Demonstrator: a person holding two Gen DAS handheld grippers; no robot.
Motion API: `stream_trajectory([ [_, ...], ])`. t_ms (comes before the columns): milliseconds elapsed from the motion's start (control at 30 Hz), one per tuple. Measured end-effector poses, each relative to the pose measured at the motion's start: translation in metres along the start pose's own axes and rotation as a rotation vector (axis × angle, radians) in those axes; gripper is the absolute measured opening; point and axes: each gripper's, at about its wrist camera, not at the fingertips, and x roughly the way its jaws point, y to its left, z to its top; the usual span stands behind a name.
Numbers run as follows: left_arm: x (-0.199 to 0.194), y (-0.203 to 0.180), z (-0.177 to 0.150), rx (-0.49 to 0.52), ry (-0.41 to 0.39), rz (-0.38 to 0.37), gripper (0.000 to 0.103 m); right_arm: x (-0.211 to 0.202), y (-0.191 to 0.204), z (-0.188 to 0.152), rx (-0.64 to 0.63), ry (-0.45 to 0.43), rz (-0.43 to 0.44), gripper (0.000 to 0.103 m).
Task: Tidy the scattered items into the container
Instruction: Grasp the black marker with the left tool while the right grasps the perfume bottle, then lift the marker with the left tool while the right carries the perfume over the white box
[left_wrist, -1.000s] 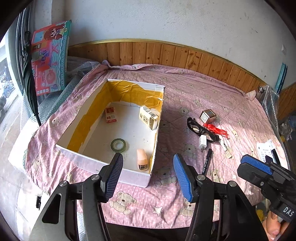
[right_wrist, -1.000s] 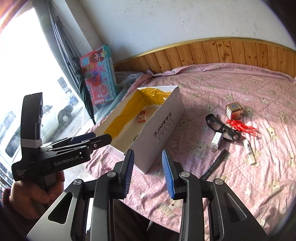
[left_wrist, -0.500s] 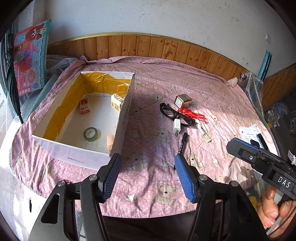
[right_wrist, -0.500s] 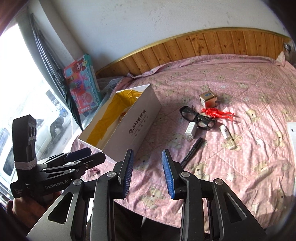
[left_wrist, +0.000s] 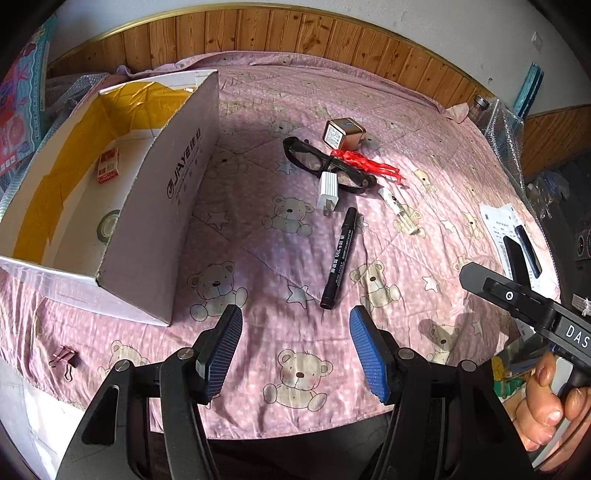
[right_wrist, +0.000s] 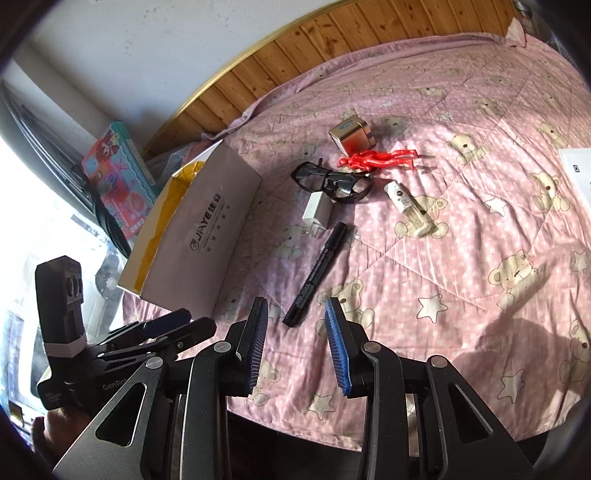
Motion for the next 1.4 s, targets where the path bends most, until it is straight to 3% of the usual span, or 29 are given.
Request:
stream_trajectory([
  [367, 0.05, -0.026, 0.029, 0.074, 0.054, -0.044, 0.062, 0.023, -0.034, 0.03, 0.018, 0.001, -0.094, 0.036],
  [700, 0.109, -0.05, 0.04, 0.128, 0.101, -0.075, 0.061, 0.068, -0.064, 0.078, -0.06, 0.032, -0.216, 0.036],
  [833, 0.126, -0.044, 0.038, 0.117, 0.101, -0.062, 0.059, 0.092, -0.067, 0.089, -0.121, 0.059, -0.253, 0.035],
  [900, 0.128, -0.049, 0.036, 0.165, 0.065, -0.032, 0.059, 0.106, -0.071, 0.09, -0.147, 0.081, -0.261, 0.035],
  [933, 0.128, -0.053, 0.035, 0.197, 0.049, -0.004, 0.057, 0.112, -0.074, 0.09, -0.154, 0.087, -0.281, 0.035],
  [1000, 0.129, -0.056, 0.034, 0.225, 0.023, 0.029, 0.05, 0.116, -0.078, 0.087, -0.17, 0.071, -0.297, 0.023],
  [1033, 0.129, -0.056, 0.034, 0.231, 0.011, 0.031, 0.033, 0.116, -0.078, 0.086, -0.184, 0.071, -0.308, 0.02],
  [1133, 0.129, -0.053, 0.039, 0.228, 0.006, 0.018, 0.016, 0.112, -0.081, 0.086, -0.17, 0.066, -0.302, 0.019],
  [1400, 0.117, -0.043, 0.04, 0.166, 0.015, -0.012, 0.014, 0.092, -0.072, 0.074, -0.145, 0.062, -0.294, 0.019],
])
